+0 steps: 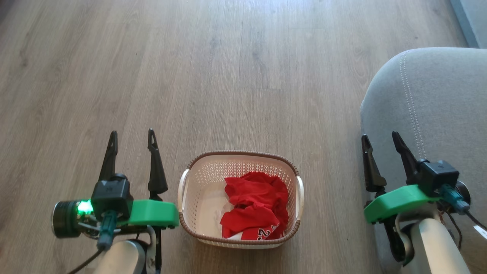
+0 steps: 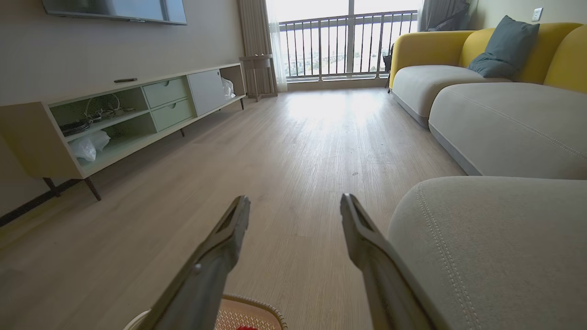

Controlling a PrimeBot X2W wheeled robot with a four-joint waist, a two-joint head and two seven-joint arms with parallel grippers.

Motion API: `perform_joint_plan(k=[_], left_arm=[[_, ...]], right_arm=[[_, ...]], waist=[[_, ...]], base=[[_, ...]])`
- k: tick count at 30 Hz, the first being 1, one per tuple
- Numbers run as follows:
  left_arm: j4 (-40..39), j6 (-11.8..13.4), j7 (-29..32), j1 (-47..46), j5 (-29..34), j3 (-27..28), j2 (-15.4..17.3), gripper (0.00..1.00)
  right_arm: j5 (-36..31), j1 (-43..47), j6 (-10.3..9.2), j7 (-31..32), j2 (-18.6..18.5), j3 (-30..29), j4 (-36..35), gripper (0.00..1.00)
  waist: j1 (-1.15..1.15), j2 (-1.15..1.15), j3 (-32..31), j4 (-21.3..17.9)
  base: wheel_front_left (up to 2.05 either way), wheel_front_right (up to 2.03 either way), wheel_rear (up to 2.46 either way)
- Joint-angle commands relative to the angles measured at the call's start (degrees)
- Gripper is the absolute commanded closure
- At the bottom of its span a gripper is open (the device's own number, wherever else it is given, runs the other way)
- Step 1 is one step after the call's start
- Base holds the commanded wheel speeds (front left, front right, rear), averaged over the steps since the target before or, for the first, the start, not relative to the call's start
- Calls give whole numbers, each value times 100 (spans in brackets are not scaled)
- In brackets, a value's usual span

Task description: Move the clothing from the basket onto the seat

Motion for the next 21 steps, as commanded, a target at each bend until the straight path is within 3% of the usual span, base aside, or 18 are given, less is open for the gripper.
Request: perform_joint_plan(k=[1, 5, 10, 11, 18, 21], left_arm=[[-259, 4, -79, -180, 215, 246, -9, 0], [-287, -155, -147, -137, 438, 381, -127, 0], [-116, -760, -231, -14, 549, 619, -400, 0], [-116, -760, -231, -14, 549, 619, -400, 0], [591, -1917, -257, 136, 475, 1140, -754, 0], [820, -2196, -257, 139, 483, 1345, -832, 0]], right_arm=[[-205, -291, 0, -107, -23, 151, -177, 0], [-487, -335, 0, -174, -23, 181, -178, 0], [-557, -341, 0, -259, -22, 162, 13, 0], [-557, -341, 0, -259, -22, 162, 13, 0], [-392, -368, 0, -285, -22, 177, 469, 0], [-366, -406, 0, -285, -22, 215, 610, 0]], waist=[[0, 0, 7, 6], [0, 0, 13, 28], [0, 0, -13, 55], [0, 0, -13, 55], [0, 0, -47, 29], [0, 0, -54, 12]], base=[[0, 0, 0], [0, 0, 0], [0, 0, 0], [0, 0, 0], [0, 0, 0], [0, 0, 0]])
